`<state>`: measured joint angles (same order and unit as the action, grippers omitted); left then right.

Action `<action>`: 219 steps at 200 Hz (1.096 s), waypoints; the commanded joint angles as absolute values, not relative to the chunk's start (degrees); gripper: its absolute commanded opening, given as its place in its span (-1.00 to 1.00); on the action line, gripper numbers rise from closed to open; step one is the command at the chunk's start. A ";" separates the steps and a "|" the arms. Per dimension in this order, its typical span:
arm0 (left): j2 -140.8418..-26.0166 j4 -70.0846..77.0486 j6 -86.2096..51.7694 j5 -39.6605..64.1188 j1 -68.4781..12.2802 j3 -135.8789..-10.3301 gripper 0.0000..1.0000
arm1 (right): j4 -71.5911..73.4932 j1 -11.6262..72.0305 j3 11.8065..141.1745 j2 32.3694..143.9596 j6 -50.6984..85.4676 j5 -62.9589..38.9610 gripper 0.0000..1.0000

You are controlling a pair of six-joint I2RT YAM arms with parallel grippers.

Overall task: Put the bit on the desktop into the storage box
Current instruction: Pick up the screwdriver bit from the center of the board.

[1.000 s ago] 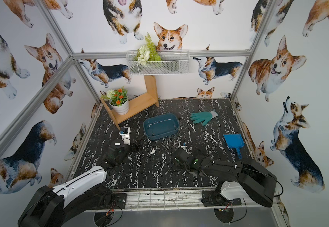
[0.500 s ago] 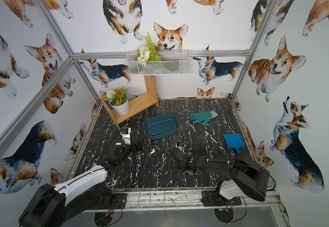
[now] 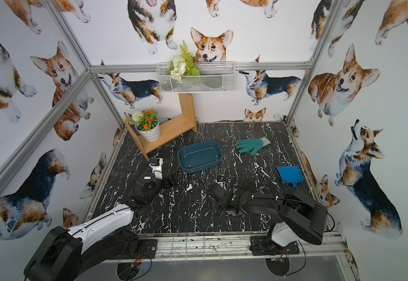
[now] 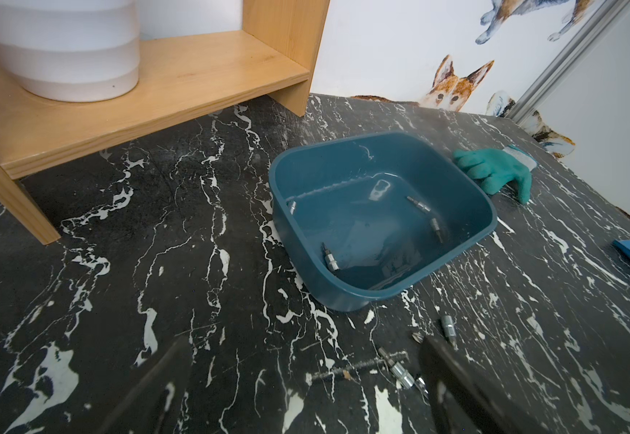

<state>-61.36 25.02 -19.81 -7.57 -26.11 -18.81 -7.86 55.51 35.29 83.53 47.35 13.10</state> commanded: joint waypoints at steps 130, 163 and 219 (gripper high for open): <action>-61.79 26.62 -19.02 -7.56 -26.02 -19.53 1.00 | -17.48 57.94 40.30 89.62 45.84 18.28 -0.60; -61.45 26.67 -18.90 -7.65 -26.02 -19.34 1.00 | -17.69 58.18 40.59 89.51 45.10 18.25 -0.65; -60.53 27.06 -18.81 -7.41 -26.02 -18.83 1.00 | -15.30 57.76 40.83 85.84 42.67 17.54 -0.69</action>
